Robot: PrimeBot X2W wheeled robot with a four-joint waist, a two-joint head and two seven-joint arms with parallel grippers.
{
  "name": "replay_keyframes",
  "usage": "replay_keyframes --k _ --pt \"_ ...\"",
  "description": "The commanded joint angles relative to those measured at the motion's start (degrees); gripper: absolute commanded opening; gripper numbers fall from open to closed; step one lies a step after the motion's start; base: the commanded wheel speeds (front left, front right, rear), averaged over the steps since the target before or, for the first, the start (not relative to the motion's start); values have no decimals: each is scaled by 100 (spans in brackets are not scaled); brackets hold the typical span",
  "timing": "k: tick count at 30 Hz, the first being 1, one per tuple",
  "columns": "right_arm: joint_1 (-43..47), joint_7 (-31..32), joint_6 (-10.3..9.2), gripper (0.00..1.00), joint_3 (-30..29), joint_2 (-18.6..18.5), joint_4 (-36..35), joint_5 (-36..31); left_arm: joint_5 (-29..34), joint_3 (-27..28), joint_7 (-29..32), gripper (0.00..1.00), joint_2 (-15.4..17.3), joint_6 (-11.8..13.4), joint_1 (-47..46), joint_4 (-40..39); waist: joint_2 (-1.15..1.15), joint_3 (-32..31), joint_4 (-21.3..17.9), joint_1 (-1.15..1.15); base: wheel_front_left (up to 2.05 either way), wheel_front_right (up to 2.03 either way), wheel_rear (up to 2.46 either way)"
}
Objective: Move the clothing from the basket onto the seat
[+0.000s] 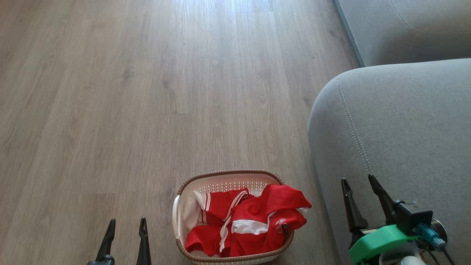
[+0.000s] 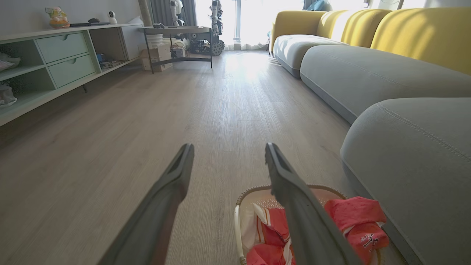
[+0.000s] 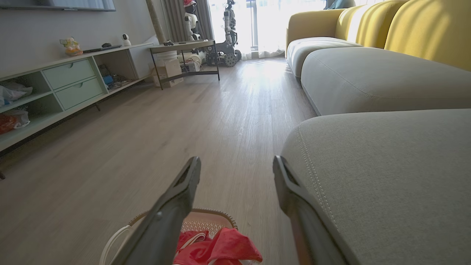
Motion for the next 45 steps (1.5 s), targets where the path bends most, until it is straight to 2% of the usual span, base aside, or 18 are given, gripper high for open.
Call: replay_keyframes --k 1,13,22,30,45 --pt "-114 -68 -1 100 93 -3 -187 3 -13 192 -69 100 54 22 -149 -159 0 17 0 0 0 0 0" --pt "-170 -68 -1 100 -62 -3 -371 -36 -13 36 -69 100 53 -51 -299 -88 0 265 -33 0 0 0 0" --pt "-534 -68 -1 100 -379 -3 -822 -227 109 -450 -69 100 53 -240 -1012 260 0 1136 -182 0 0 0 0" --pt "-1034 -68 -1 100 -762 -3 -1459 -380 146 -1108 -69 100 53 -423 -2347 1281 0 2288 -459 0 0 0 0" --pt "-1731 -68 -1 100 -1159 -3 -2520 -301 -216 -2374 122 100 53 -727 -4557 3946 0 3886 -987 0 0 0 0"
